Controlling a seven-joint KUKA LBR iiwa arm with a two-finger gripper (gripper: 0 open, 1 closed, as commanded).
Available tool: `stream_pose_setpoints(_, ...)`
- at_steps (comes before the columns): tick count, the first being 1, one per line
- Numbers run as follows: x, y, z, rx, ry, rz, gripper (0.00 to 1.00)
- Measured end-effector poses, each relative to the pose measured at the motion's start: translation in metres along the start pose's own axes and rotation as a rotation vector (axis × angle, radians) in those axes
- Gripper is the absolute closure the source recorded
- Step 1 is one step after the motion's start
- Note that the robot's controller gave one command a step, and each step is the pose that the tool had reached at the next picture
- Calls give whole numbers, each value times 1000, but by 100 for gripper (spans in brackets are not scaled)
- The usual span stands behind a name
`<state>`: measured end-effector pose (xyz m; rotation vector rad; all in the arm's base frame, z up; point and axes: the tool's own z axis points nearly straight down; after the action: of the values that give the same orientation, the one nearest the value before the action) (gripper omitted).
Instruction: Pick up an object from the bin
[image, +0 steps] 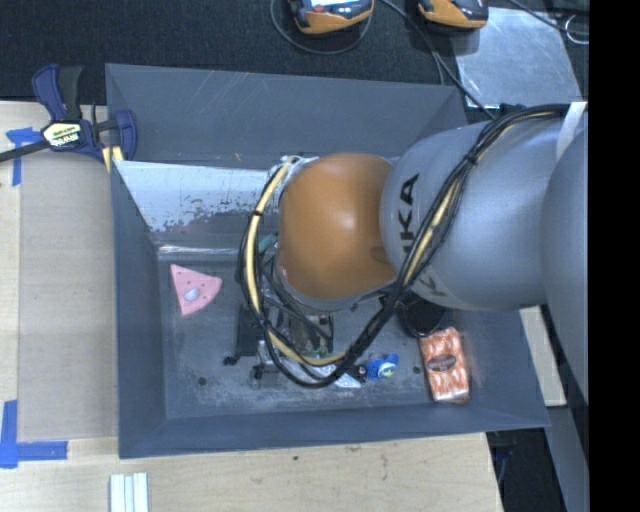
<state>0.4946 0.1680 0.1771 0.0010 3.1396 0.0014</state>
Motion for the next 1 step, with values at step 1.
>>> stream_pose_setpoints(1,-33,-44,96,1,1,-36,0)
